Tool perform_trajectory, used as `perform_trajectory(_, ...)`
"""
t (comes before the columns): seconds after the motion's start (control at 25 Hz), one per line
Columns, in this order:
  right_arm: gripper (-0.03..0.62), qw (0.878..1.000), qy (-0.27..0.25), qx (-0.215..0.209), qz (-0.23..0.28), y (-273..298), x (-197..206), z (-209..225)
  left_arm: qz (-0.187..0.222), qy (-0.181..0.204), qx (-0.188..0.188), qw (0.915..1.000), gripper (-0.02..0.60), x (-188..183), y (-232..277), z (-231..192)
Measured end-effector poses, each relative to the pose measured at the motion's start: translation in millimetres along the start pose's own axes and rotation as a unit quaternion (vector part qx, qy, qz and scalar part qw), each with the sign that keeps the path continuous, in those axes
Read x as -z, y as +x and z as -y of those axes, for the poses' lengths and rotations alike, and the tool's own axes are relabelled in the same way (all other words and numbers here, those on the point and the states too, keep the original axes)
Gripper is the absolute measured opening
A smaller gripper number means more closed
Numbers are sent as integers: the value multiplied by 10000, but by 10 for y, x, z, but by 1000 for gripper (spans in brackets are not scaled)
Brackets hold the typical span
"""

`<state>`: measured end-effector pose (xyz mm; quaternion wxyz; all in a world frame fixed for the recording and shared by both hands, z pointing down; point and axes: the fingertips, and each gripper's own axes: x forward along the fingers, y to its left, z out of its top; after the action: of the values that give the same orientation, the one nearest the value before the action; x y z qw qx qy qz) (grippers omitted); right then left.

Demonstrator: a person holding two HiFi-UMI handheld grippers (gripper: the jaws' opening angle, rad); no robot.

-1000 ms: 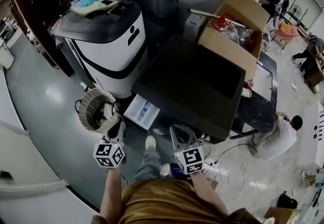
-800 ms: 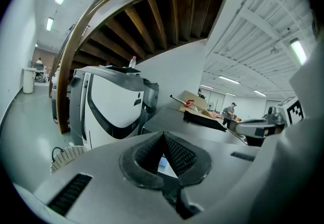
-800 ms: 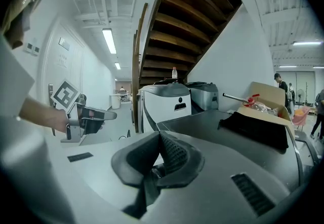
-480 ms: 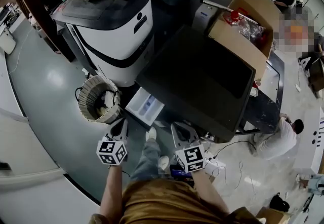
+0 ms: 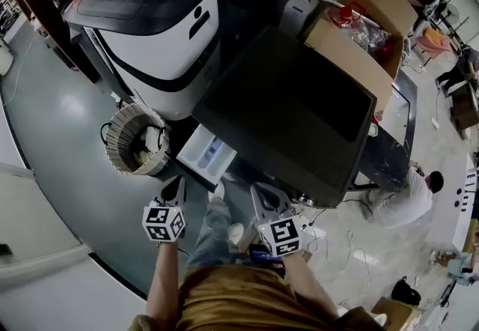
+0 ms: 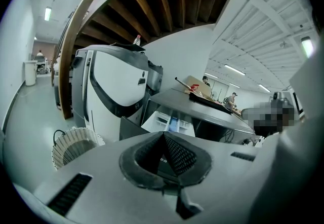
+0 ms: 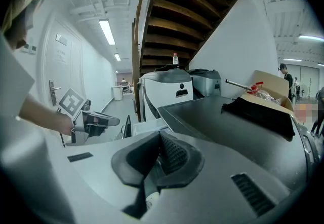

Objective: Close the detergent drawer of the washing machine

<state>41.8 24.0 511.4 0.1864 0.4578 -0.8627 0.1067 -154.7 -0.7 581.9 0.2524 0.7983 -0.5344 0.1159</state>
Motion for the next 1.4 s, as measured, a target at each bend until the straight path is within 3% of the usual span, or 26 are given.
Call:
perform_trajectory(0.52,12,9997,103,-101,-222,114,182,37,-323,-31,-26,9995,25,247,220,-108)
perform_trajectory(1.4,12,9993,169,-202,-278,310,213,29,-473,213,165,9985,25,238,280,-74)
